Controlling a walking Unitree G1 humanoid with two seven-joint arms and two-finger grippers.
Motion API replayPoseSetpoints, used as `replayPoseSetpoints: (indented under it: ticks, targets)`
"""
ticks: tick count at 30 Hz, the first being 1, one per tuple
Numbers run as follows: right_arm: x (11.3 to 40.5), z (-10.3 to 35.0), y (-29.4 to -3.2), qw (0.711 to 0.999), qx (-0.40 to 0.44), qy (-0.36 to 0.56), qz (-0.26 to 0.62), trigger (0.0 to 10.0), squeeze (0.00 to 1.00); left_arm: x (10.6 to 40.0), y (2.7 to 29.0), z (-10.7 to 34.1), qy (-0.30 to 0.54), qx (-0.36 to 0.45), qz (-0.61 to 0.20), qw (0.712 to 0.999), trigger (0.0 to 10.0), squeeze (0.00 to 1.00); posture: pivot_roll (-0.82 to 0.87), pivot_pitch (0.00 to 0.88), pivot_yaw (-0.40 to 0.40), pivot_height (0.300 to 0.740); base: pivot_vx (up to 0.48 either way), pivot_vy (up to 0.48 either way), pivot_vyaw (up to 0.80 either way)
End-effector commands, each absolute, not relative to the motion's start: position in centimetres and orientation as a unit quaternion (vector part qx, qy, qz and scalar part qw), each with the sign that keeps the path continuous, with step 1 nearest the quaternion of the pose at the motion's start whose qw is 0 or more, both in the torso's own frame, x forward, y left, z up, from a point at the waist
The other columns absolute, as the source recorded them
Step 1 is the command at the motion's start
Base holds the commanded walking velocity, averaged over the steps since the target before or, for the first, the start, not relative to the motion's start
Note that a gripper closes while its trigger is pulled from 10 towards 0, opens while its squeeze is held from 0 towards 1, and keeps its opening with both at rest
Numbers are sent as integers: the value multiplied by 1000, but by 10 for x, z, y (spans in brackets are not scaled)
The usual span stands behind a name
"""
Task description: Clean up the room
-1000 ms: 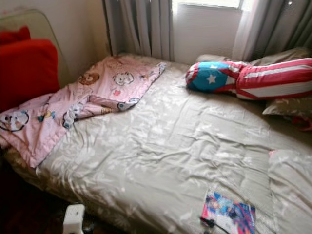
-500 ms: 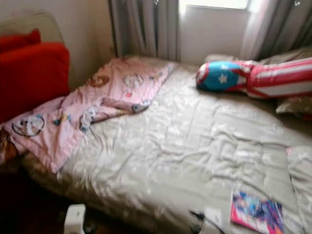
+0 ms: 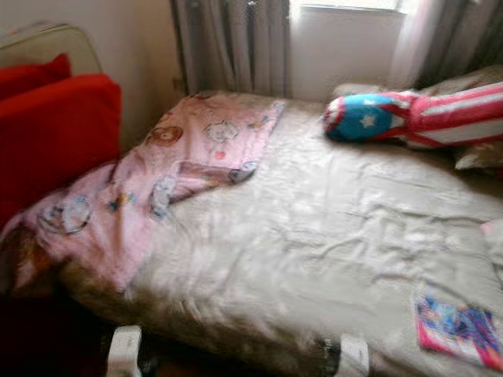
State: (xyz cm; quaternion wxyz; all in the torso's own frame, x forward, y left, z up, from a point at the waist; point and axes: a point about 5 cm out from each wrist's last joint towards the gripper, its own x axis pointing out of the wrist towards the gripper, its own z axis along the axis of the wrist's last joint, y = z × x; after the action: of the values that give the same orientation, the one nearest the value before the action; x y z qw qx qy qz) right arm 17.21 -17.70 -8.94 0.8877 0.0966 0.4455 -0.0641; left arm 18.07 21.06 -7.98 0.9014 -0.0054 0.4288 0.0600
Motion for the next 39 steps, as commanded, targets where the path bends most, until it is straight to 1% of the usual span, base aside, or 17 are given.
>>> replayPoseSetpoints:
  ticks: [1, 15, 33, 37, 38, 39]
  targets:
    - [168, -90, -188, 886, 89, 448, -77, 10000, 0, 183, 204, -80, 430, -6, 51, 902, 10000, 0, -22, 0, -13, 740, 0, 472, 0]
    - [169, -90, -188, 887, 88, 447, -73, 10000, 0, 183, 205, -80, 432, -5, 52, 901, 10000, 0, -20, 0, -12, 740, 0, 460, 0]
    - [169, -90, -188, 888, 78, 448, -64, 10000, 0, 183, 205, -80, 429, -1, 52, 902, 10000, 0, -16, 0, -13, 740, 0, 0, 0]
    - [169, -89, -188, 890, 74, 446, -60, 10000, 0, 184, 204, -80, 428, -1, 51, 902, 10000, 0, -18, 0, -11, 740, 0, 0, 633]
    - [166, -91, -183, 889, 73, 450, -54, 10000, 0, 184, 204, -80, 428, 0, 50, 902, 10000, 0, -18, 0, -10, 740, 0, 0, 800]
    - [166, -91, -183, 889, 73, 450, -54, 10000, 0, 184, 204, -80, 428, 0, 50, 902, 10000, 0, -18, 0, -10, 740, 0, 0, 800]
